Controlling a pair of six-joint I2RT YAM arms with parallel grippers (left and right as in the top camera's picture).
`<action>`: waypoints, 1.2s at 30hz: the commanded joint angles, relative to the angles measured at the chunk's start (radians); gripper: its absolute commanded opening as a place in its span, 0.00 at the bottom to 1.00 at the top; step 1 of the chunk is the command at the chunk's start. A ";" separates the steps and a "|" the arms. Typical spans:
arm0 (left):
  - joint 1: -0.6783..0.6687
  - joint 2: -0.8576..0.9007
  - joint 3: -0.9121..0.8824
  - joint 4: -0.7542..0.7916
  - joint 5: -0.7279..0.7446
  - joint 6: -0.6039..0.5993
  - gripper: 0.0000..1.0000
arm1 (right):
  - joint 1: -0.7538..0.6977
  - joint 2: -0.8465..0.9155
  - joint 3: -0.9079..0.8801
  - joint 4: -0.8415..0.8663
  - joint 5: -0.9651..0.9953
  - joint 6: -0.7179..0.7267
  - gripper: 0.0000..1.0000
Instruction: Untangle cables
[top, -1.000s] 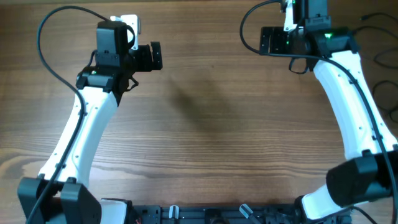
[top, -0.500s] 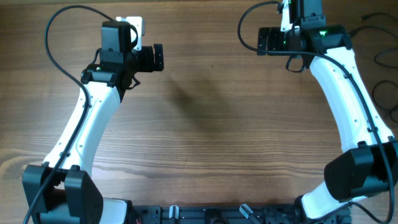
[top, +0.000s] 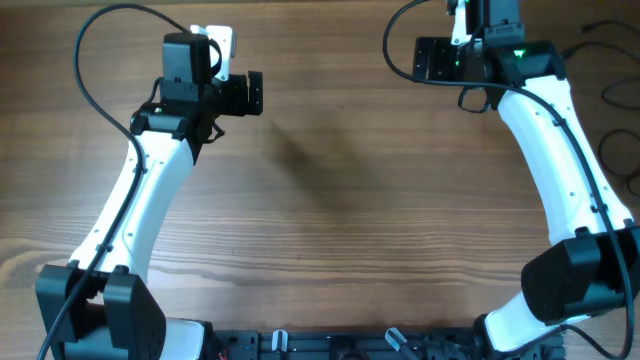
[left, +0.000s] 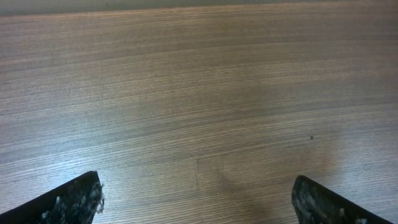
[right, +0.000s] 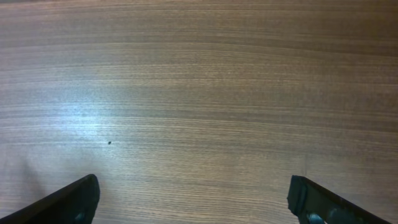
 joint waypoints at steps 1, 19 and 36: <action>0.002 0.005 0.008 0.014 0.003 0.008 1.00 | 0.006 0.018 0.022 0.015 -0.021 0.008 1.00; 0.002 0.005 0.008 0.025 -0.011 0.008 1.00 | 0.006 0.018 0.022 -0.003 -0.021 0.034 1.00; 0.002 0.005 0.008 0.047 -0.113 -0.033 1.00 | 0.006 0.018 0.022 -0.001 -0.021 0.037 1.00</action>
